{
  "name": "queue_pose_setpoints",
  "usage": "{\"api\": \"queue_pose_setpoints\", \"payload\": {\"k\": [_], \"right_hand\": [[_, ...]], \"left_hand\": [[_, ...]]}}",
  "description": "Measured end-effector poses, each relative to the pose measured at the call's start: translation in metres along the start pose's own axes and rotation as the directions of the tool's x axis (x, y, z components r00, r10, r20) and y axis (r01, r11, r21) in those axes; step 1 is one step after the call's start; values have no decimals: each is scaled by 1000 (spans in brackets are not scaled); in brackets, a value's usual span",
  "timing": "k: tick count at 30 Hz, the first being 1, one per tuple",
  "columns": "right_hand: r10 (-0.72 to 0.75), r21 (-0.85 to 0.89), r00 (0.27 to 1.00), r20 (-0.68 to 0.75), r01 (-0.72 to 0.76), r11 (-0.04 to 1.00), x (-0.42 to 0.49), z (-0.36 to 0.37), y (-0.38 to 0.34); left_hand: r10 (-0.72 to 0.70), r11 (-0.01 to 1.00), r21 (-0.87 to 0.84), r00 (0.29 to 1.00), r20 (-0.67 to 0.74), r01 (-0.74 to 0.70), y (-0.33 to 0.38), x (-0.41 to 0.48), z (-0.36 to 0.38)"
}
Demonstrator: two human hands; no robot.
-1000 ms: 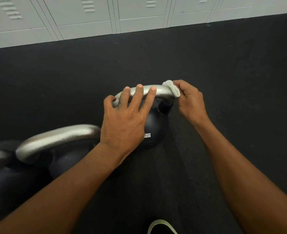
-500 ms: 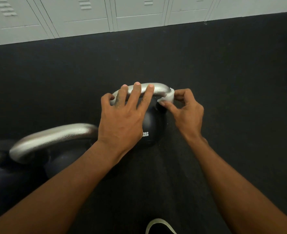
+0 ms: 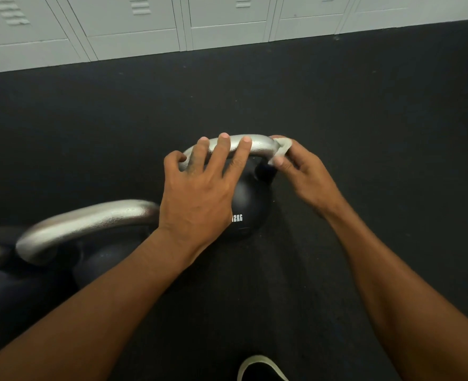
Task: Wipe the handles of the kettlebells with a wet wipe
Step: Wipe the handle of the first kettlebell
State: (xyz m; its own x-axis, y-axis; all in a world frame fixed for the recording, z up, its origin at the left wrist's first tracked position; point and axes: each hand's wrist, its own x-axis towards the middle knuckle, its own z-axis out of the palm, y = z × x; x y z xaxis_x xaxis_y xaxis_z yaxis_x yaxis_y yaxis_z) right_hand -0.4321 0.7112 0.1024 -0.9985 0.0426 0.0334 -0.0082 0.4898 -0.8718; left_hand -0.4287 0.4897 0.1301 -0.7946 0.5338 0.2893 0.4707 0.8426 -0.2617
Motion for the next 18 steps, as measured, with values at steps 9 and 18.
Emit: {"api": "queue_pose_setpoints", "payload": {"k": [9,18], "right_hand": [[231,53,956,180,-244,968,31,-10,-38],[-116,-286,992,-40,100,953,-41,24,-15]], "left_hand": [[-1,1000,-6,1000,3,1,-1,0,1],[-8,1000,2,999,-34,8,1,-1,3]]}}
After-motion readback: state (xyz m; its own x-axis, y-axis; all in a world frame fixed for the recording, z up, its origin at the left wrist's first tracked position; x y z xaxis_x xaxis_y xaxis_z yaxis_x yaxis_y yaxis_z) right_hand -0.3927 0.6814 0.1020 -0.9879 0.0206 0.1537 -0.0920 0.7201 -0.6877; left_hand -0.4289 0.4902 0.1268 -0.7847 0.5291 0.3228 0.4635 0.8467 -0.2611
